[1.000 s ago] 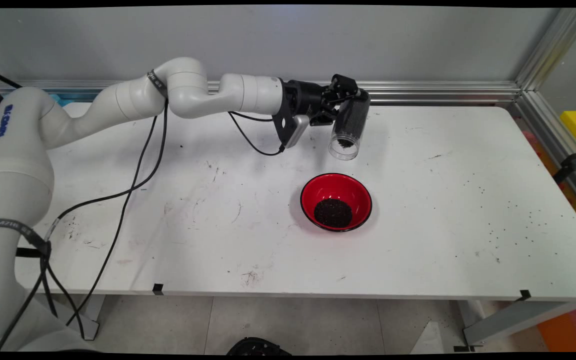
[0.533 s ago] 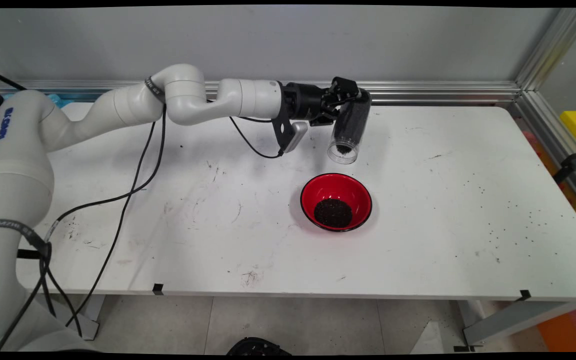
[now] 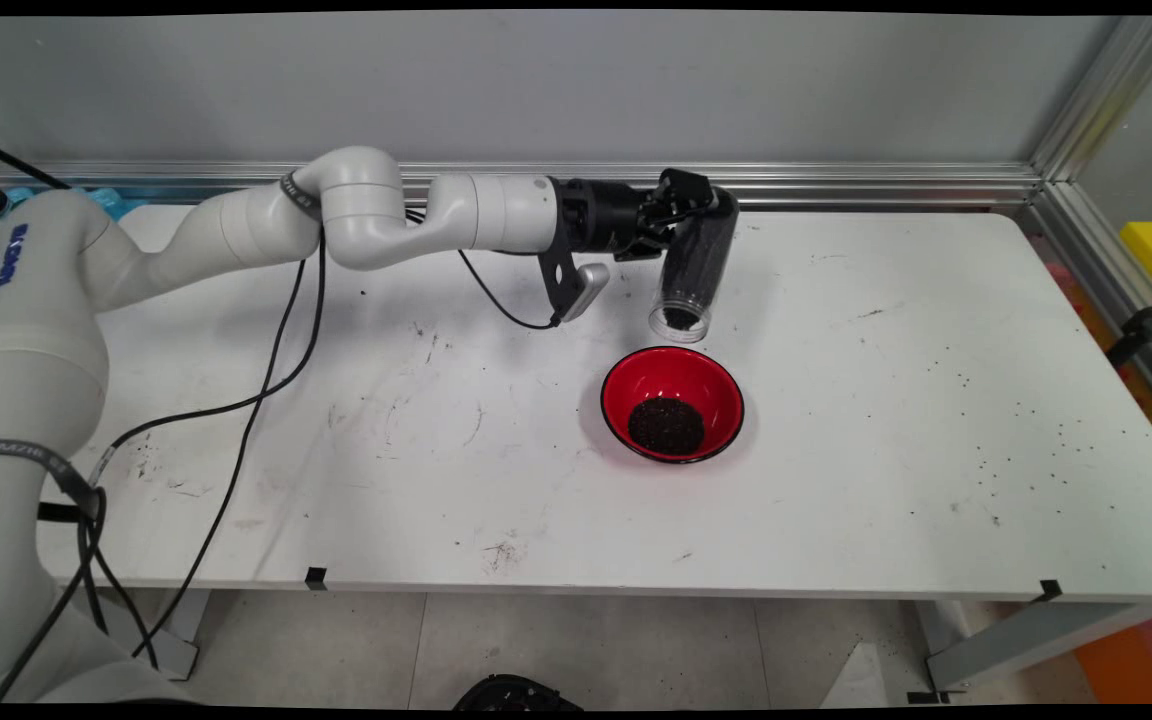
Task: Pour the black seasoning powder in the red bowl
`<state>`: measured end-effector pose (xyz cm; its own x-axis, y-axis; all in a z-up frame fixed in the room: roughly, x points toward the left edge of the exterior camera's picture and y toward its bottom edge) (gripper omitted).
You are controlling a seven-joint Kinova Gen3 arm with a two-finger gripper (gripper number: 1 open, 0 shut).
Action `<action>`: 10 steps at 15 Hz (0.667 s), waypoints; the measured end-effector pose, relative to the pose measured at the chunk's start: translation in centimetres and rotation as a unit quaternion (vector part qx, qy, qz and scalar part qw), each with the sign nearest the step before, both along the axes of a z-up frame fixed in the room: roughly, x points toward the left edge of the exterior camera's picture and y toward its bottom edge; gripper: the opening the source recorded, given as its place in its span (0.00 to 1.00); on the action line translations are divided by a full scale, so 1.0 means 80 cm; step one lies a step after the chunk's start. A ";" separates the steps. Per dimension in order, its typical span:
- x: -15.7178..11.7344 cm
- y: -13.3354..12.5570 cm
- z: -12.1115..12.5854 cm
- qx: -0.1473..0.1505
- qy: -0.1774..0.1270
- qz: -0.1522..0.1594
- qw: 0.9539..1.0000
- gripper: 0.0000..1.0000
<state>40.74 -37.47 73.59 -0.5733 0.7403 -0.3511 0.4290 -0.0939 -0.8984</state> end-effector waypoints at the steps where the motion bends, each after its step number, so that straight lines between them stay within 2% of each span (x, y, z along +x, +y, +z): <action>1: 0.000 0.003 -0.001 0.000 -0.002 0.001 1.000 0.00; 10: -0.011 0.026 0.002 -0.014 -0.011 0.025 1.000 0.00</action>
<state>39.84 -35.36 73.74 -0.6019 0.7004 -0.3836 0.4531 -0.0960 -0.8863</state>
